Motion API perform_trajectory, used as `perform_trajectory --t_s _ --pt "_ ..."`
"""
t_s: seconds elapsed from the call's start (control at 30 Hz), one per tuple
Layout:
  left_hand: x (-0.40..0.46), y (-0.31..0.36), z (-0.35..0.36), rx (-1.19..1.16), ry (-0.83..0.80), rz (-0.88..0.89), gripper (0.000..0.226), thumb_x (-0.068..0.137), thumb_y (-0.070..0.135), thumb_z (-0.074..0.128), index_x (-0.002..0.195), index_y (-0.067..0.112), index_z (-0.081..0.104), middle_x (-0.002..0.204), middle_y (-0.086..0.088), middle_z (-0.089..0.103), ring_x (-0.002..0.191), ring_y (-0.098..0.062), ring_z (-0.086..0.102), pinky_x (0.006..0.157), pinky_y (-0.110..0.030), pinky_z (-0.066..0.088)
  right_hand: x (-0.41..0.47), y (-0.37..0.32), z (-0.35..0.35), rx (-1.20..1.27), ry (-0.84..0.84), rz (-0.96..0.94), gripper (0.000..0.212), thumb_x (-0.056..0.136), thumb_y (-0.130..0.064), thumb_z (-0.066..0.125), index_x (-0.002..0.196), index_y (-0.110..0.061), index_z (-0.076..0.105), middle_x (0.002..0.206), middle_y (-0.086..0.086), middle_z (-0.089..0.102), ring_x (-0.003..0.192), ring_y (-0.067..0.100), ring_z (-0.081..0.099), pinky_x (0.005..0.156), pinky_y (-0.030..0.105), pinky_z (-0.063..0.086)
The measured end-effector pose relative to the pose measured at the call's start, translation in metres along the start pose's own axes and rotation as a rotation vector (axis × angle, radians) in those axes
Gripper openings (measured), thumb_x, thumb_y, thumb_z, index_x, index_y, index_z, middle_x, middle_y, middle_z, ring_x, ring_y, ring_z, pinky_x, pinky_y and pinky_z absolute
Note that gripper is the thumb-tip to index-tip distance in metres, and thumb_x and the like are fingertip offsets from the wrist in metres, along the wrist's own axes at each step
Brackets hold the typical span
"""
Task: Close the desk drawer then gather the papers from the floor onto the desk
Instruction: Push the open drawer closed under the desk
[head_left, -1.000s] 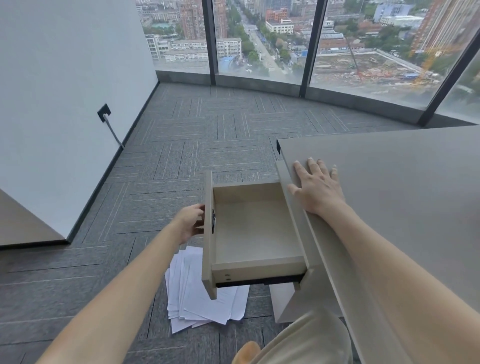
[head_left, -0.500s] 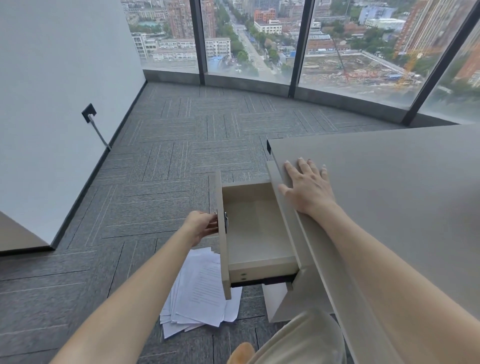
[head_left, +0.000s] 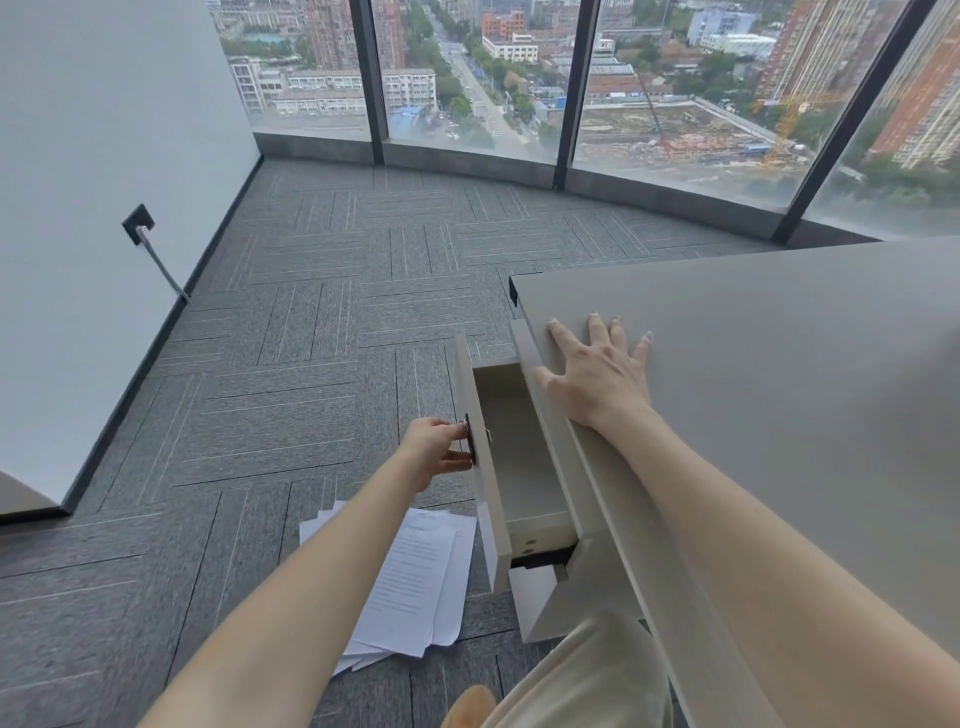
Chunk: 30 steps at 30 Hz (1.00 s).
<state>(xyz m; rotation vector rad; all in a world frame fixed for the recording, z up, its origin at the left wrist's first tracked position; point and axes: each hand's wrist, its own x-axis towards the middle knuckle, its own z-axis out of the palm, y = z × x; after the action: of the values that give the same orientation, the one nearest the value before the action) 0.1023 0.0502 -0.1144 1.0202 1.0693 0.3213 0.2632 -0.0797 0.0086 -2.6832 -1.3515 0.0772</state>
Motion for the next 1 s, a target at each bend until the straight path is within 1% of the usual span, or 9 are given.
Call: perform_trajectory --t_s 0.07,0.17,0.33,0.47,0.57,0.67,0.8,0.9,1.0 --pt "0.001 -0.001 0.008 0.008 -0.006 -0.005 0.031 0.094 0.008 0.063 0.119 -0.007 0.055 0.121 -0.02 0.065 0.076 -0.037 0.07 0.062 -0.042 0.063 0.0 0.0 0.0 0.006 0.005 0.0 0.072 0.086 -0.061 0.039 0.154 -0.04 0.027 0.166 0.018 0.016 0.154 0.039 0.008 0.118 0.066 -0.001" --pt "0.003 -0.001 0.019 -0.007 -0.023 -0.014 0.024 0.094 0.007 0.061 0.113 -0.006 0.056 0.121 -0.021 0.064 0.081 -0.041 0.07 0.061 -0.042 0.063 0.001 0.0 0.0 0.018 0.012 0.001 0.071 0.087 -0.062 0.037 0.154 -0.04 0.028 0.166 0.019 0.017 0.154 0.039 0.008 0.118 0.067 -0.002" --pt "0.008 -0.002 0.032 -0.022 -0.052 -0.028 0.029 0.094 0.008 0.062 0.116 -0.008 0.056 0.12 -0.021 0.064 0.078 -0.041 0.07 0.059 -0.044 0.063 0.001 0.0 0.0 0.03 0.02 0.001 0.07 0.089 -0.062 0.035 0.154 -0.039 0.029 0.166 0.018 0.018 0.154 0.039 0.009 0.118 0.067 -0.002" --pt "0.011 -0.001 0.04 -0.022 -0.061 -0.041 0.025 0.092 0.007 0.064 0.113 -0.006 0.057 0.119 -0.023 0.064 0.085 -0.044 0.07 0.061 -0.046 0.063 0.001 0.0 0.0 0.031 0.022 0.005 0.07 0.088 -0.062 0.036 0.154 -0.039 0.029 0.165 0.018 0.019 0.153 0.039 0.009 0.118 0.066 -0.002" --pt "0.012 -0.002 0.044 0.009 -0.072 -0.034 0.033 0.092 0.012 0.065 0.119 -0.005 0.056 0.121 -0.02 0.065 0.09 -0.042 0.072 0.062 -0.043 0.063 0.001 -0.001 0.0 0.031 0.022 0.005 0.07 0.087 -0.062 0.036 0.153 -0.039 0.03 0.165 0.019 0.019 0.153 0.039 0.01 0.118 0.067 -0.002" --pt "0.015 -0.004 0.05 0.025 -0.083 -0.028 0.034 0.092 0.015 0.065 0.119 -0.004 0.057 0.124 -0.018 0.065 0.096 -0.042 0.071 0.065 -0.043 0.063 0.001 -0.001 0.0 0.028 0.026 0.012 0.069 0.088 -0.063 0.036 0.153 -0.039 0.031 0.164 0.019 0.021 0.153 0.039 0.011 0.118 0.066 -0.002" --pt "0.021 -0.007 0.06 0.016 -0.093 -0.005 0.025 0.093 0.015 0.064 0.111 -0.001 0.058 0.124 -0.018 0.064 0.089 -0.041 0.069 0.07 -0.043 0.061 0.001 -0.001 0.0 0.034 0.038 0.009 0.069 0.088 -0.062 0.037 0.153 -0.039 0.031 0.164 0.019 0.021 0.153 0.039 0.012 0.118 0.066 -0.001" --pt "0.024 -0.008 0.068 0.006 -0.099 0.0 0.022 0.093 0.014 0.064 0.109 0.0 0.058 0.118 -0.017 0.064 0.086 -0.04 0.068 0.077 -0.045 0.059 0.0 -0.001 0.001 0.04 0.038 0.01 0.07 0.088 -0.062 0.038 0.153 -0.04 0.03 0.165 0.018 0.019 0.153 0.039 0.011 0.119 0.066 -0.001" --pt "0.027 -0.008 0.073 -0.005 -0.089 0.009 0.017 0.093 0.012 0.063 0.105 0.001 0.056 0.112 -0.016 0.064 0.08 -0.039 0.068 0.076 -0.045 0.058 0.001 -0.001 0.001 0.045 0.036 0.007 0.07 0.088 -0.063 0.038 0.154 -0.039 0.03 0.165 0.019 0.019 0.154 0.039 0.01 0.119 0.066 -0.002"
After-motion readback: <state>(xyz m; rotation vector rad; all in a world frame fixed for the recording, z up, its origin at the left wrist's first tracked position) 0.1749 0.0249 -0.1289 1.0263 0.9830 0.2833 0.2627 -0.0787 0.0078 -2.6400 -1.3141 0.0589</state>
